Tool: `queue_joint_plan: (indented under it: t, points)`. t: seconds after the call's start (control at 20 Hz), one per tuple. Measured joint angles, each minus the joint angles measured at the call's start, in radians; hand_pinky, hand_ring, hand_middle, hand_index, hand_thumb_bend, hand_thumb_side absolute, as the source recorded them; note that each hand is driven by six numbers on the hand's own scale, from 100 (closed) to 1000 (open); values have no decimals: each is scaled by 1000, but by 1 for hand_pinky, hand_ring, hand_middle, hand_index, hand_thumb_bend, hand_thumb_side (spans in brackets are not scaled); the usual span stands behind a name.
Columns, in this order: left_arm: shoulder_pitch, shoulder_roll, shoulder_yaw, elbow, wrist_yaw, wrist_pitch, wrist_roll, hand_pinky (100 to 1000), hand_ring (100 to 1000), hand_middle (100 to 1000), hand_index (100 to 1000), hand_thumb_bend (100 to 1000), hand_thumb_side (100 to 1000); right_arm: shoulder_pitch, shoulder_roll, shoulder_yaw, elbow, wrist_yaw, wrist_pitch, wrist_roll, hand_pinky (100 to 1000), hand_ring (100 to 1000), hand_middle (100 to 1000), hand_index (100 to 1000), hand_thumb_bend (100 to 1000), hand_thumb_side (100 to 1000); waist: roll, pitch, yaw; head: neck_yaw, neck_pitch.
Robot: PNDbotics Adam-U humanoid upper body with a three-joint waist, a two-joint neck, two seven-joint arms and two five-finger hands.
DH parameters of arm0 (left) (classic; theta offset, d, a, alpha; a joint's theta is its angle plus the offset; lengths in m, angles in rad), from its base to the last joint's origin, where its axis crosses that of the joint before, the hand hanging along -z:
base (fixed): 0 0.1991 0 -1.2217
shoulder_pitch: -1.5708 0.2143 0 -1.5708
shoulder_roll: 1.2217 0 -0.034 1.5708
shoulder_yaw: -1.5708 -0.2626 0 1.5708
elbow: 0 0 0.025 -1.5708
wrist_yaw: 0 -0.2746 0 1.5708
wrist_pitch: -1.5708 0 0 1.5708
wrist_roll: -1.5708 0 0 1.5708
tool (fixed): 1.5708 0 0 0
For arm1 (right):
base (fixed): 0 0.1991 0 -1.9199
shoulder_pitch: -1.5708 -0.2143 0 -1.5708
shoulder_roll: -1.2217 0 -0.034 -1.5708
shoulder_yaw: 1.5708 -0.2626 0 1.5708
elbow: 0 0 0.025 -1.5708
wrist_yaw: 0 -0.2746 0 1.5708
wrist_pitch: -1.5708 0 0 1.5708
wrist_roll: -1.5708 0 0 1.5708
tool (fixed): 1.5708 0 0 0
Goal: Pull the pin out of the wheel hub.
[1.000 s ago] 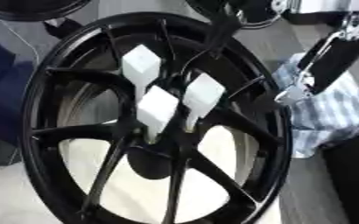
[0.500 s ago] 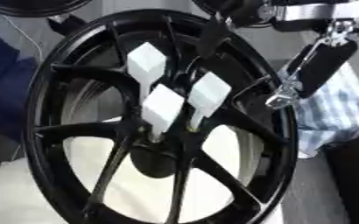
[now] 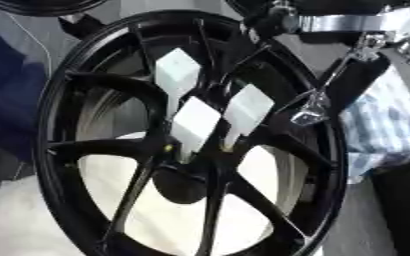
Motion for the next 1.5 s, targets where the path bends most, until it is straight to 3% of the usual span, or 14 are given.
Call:
queue_joint_plan:
  t: [0.9,1.15,1.5]
  points:
    - [-7,-9,0,0,-12,4,4,895,755,625,774,103,723,57,0,3,0,-4,55,-21,768,773,712,721,520,115,-5,20,12,-11,-11]
    - [-7,-9,0,0,-17,5,5,895,755,624,774,101,725,57,0,3,0,-21,67,-33,761,763,694,695,375,100,-5,21,12,-12,-18]
    - [-8,-9,0,0,-21,6,6,894,754,624,774,100,726,66,0,3,0,-35,67,-25,764,764,704,705,288,100,-5,27,13,-14,-39]
